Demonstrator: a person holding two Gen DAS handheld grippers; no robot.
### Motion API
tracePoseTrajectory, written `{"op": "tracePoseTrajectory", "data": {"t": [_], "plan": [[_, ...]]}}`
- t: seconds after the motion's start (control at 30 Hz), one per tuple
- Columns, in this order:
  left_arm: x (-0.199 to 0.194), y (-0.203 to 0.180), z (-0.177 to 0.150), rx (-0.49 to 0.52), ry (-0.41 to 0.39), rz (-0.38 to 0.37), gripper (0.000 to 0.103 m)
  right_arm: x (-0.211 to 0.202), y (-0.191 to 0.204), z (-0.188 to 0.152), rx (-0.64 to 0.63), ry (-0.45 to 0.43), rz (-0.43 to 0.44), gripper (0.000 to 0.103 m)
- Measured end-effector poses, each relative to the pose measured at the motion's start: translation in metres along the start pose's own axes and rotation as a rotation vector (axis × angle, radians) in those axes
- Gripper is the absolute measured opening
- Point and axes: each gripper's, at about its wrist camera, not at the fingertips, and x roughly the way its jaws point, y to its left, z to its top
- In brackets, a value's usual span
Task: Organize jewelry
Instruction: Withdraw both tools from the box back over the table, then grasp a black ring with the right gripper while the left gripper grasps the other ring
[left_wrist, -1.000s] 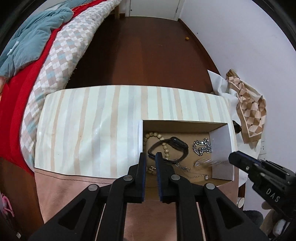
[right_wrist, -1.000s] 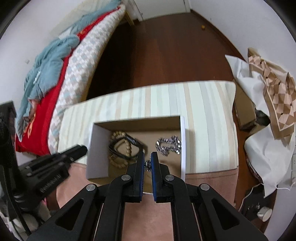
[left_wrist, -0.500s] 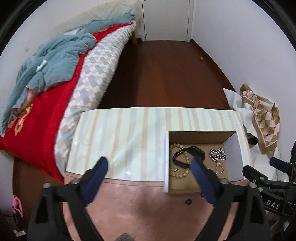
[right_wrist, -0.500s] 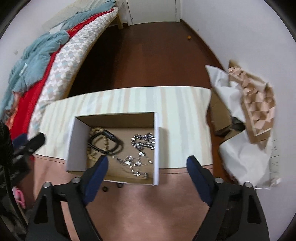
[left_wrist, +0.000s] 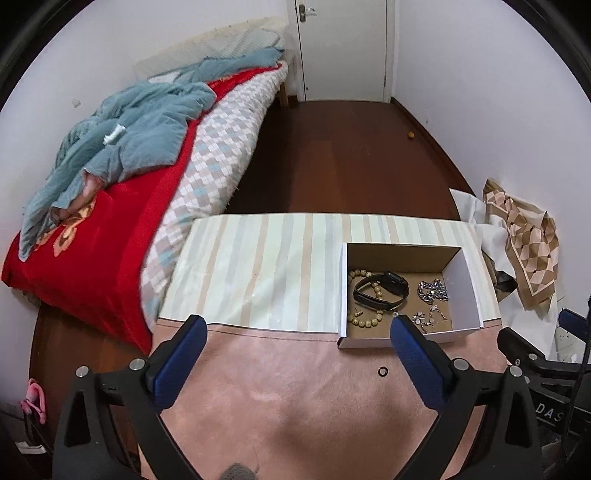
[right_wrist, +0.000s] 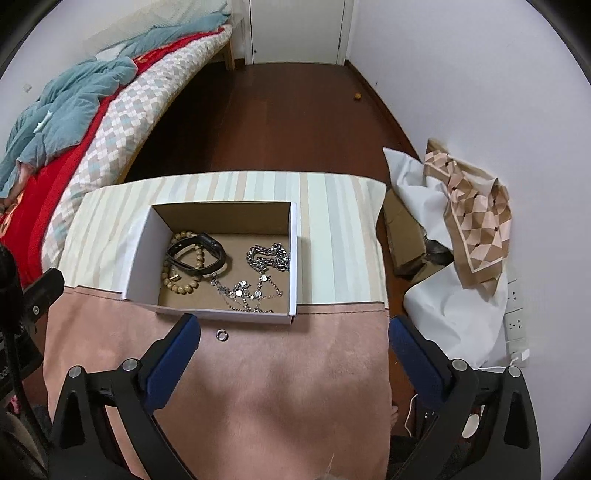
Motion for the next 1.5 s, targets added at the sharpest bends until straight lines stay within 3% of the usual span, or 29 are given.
{"op": "tracePoseTrajectory", "data": {"t": [0.5,0.83,1.07,1.1,1.2,1.5], "plan": [[-0.085,0.011,-0.026,-0.024,-0.14,-0.005,0.102,-0.103,-0.005,-0.036,0.033,-0.183,-0.015,0.103],[-0.081,0.025,-0.039,-0.089,-0.152,0.054,0.102,-0.119,0.003,-0.052,0.031,-0.208,0.031,0.103],[-0.013,0.039,-0.059,-0.112,-0.059,0.135,0.102,-0.058,0.011,-0.065,0.056,-0.144,0.143,0.103],[0.0,0.042,-0.063,-0.115,-0.031,0.141,0.102,-0.043,0.013,-0.069,0.064,-0.129,0.157,0.099],[0.038,0.047,-0.076,-0.121,0.044,0.148,0.102,0.001,0.021,-0.076,0.067,-0.072,0.205,0.067],[0.099,0.047,-0.091,-0.102,0.143,0.161,0.102,0.097,0.05,-0.072,0.035,-0.061,0.176,0.057]]}}
